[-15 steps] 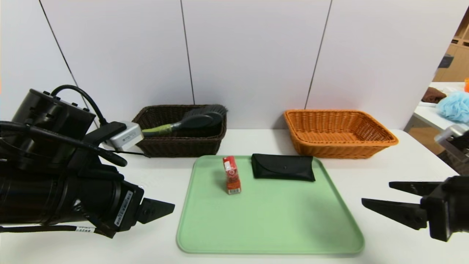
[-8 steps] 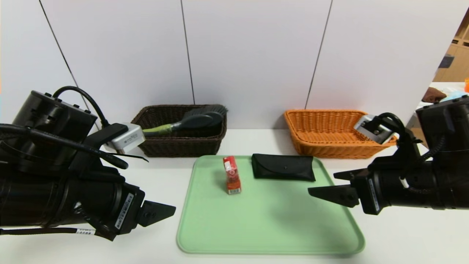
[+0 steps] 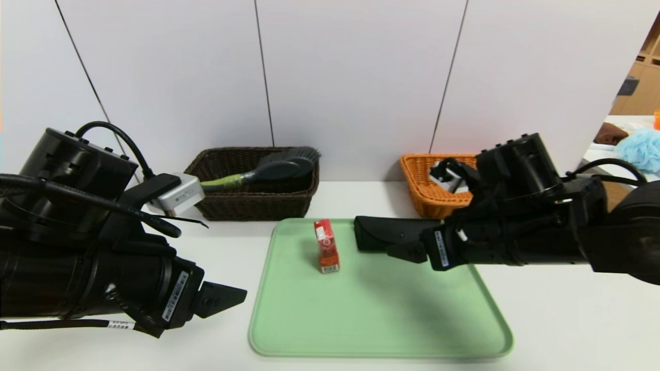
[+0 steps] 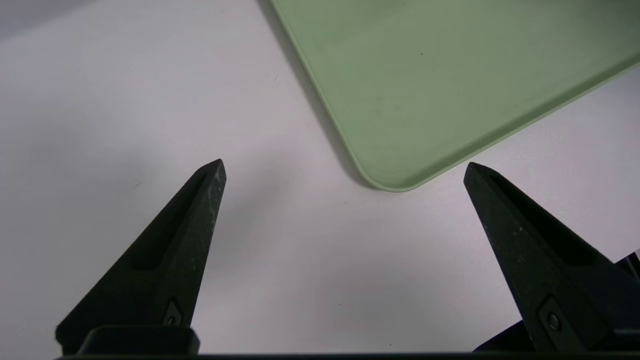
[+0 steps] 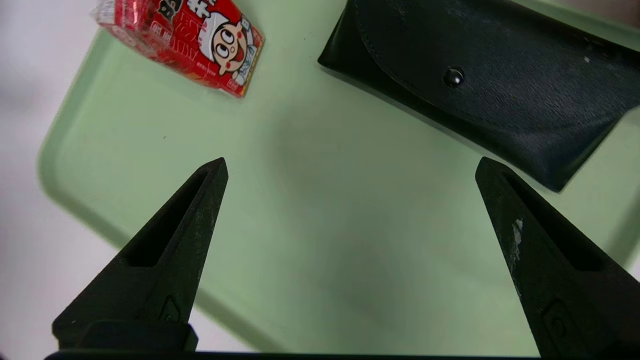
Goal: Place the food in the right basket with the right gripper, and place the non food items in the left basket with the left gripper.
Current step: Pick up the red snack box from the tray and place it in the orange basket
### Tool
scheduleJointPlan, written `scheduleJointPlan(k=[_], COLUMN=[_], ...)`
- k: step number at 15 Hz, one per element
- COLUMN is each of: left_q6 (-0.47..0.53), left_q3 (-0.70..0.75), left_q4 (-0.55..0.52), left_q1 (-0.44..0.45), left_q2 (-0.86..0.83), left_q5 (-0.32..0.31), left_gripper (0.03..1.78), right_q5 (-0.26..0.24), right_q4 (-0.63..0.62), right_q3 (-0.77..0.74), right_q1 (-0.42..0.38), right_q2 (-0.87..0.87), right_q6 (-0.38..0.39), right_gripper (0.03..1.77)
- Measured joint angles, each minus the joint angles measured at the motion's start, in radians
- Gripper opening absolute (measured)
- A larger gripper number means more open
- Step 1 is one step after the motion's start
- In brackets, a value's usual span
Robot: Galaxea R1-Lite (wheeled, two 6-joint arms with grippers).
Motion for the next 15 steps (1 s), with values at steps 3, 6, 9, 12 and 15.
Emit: scheduleJointPlan(k=[3,6,9,12,15], left_q6=[0.000,0.000,0.000,-0.002,0.000], left_q3=[0.000,0.000,0.000,0.000,0.000], left_q4=[0.000,0.000,0.000,-0.001,0.000], left_q1=[0.002,0.002,0.002,0.002,0.002], left_q2=[0.000,0.001,0.001,0.000,0.001], left_q5=[0.000,0.000,-0.001,0.000,-0.001], left_gripper=[1.69,1.69,1.69,1.69,1.69], right_q5=[-0.052,-0.060,-0.064,-0.066,-0.103], right_q4=[-0.061,-0.131,-0.228,-0.350,-0.490], right_q3=[-0.021,-0.016,0.020,0.069,0.115], right_q1=[0.074,0.127,0.169,0.212,0.261], right_q2=[0.066,0.095,0.106,0.110,0.127], right_q6=[0.007,0.005,-0.001,-0.007,-0.022], right_gripper=[1.71,1.71,1.71,1.71,1.71])
